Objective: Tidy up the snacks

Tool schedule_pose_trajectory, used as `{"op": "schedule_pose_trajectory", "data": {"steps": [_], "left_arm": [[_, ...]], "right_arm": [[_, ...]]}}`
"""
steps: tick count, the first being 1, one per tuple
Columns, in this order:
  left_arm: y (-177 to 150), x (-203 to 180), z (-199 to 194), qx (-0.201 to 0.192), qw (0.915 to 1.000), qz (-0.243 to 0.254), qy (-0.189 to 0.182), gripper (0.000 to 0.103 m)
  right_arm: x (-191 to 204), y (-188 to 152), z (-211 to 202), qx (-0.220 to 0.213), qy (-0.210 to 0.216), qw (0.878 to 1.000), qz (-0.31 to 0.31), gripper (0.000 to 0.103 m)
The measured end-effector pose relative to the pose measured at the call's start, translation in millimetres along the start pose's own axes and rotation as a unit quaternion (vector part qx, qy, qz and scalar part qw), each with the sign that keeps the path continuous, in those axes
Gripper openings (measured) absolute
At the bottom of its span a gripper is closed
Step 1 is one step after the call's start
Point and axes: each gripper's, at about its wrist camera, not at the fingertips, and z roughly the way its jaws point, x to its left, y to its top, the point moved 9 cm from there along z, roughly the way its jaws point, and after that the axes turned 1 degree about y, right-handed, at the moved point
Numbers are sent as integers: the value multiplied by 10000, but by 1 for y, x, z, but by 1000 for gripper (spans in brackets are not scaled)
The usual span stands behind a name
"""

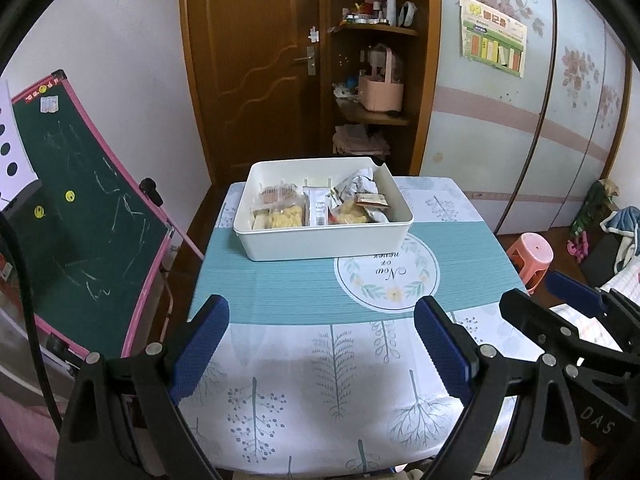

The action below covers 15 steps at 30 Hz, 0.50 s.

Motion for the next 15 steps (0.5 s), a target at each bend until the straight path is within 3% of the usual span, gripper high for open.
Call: {"op": "schedule_pose_trajectory", "data": {"steps": [15], "left_arm": [[-2,-5,11,194,9998,-27,-26,93]], "right_arm": [[-3,-5,7,132,72,9999,60,65]]}}
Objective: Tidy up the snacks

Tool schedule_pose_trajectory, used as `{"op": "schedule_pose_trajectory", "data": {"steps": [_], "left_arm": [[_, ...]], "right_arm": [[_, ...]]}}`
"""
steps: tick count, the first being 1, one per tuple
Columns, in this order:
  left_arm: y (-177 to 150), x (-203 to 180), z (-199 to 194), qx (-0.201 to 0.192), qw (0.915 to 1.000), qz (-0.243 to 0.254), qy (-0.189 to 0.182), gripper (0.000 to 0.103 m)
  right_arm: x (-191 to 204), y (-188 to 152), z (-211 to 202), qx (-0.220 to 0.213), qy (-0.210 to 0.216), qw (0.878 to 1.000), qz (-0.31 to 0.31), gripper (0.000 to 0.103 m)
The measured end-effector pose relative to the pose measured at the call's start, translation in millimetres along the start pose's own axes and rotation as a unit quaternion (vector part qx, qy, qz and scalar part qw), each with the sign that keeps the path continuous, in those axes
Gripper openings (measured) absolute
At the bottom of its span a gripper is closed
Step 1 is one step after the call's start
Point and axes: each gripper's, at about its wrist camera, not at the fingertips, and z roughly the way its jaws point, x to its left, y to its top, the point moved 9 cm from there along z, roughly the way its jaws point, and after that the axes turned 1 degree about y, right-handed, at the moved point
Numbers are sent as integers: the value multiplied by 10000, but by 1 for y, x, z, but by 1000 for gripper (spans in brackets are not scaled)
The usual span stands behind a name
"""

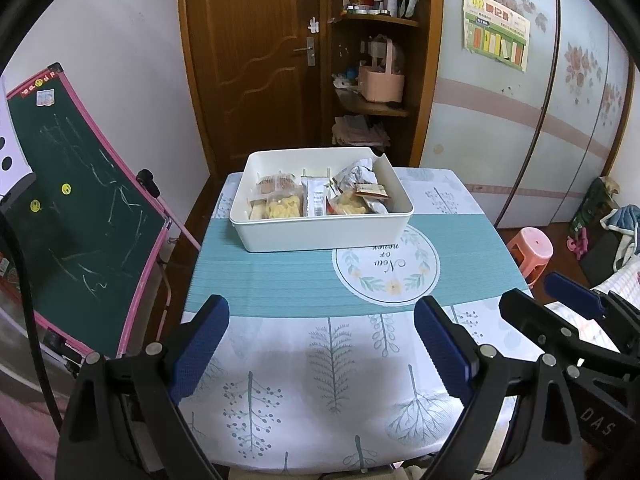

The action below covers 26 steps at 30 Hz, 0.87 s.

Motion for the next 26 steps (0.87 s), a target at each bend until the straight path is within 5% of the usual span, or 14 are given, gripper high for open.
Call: {"op": "schedule_pose_trajectory", "data": {"steps": [26], "left_arm": [[-10,-1,11,144,9999,5,-16,93]], "right_arm": [[-2,-4,7,71,38,9999,90,65]]}}
